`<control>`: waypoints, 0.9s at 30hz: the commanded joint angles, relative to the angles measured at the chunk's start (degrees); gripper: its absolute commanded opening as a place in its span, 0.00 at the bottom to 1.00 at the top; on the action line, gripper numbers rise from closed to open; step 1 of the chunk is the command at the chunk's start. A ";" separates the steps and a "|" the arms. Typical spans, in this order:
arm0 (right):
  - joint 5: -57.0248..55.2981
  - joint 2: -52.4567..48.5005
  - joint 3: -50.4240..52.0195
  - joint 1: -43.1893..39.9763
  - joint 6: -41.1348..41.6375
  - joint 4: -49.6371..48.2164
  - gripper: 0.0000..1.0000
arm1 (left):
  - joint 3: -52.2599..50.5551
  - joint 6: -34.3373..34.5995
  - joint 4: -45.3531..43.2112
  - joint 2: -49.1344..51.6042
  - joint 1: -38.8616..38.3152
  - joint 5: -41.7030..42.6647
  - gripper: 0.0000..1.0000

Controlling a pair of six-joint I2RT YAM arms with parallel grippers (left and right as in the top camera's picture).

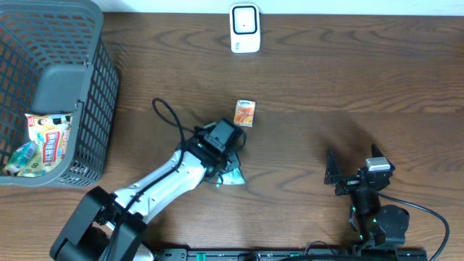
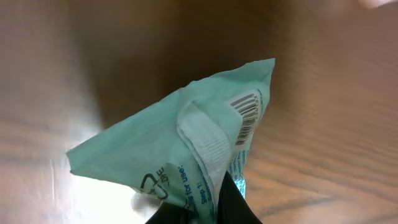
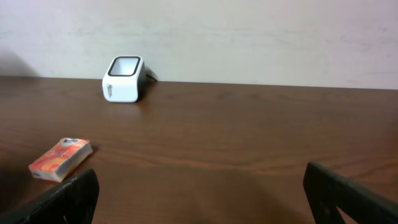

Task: Scan the item barcode
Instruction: 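Regrasp the green pack and place it beside the Kleenex pack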

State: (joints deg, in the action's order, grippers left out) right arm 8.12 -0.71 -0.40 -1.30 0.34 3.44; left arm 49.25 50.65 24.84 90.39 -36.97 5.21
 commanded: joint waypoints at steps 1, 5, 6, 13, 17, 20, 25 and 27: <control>-0.04 0.22 0.09 0.44 -0.61 0.22 0.99 | 7.72 -15.47 -0.61 -1.64 3.19 -2.43 0.08; -0.04 0.22 0.09 0.44 -0.61 0.22 0.99 | 12.04 -22.21 -2.73 -2.10 5.57 -11.93 0.07; -0.04 0.22 0.09 0.44 -0.61 0.22 0.99 | 12.48 -23.17 -4.22 -2.10 6.01 -14.12 0.07; -0.04 0.22 0.09 0.44 -0.61 0.22 0.99 | 12.52 -34.82 -15.02 -0.39 8.79 -20.96 0.08; -0.04 0.22 0.09 0.44 -0.61 0.22 0.99 | 12.52 -34.80 -16.70 3.54 10.05 -20.96 0.08; -0.04 0.22 0.09 0.44 -0.61 0.22 0.99 | 12.52 -34.77 -18.84 7.41 10.27 -20.70 0.07; -0.04 0.22 0.09 0.44 -0.61 0.22 0.99 | 12.52 -34.73 -22.75 11.19 10.12 -10.93 0.08; -0.04 0.22 0.09 0.44 -0.61 0.22 0.99 | 12.52 -34.60 -22.71 11.50 10.12 -9.38 0.08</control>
State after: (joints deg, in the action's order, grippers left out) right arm 8.12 -0.71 -0.40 -1.30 0.34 3.44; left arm 60.80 16.86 2.72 102.06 -26.85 -8.78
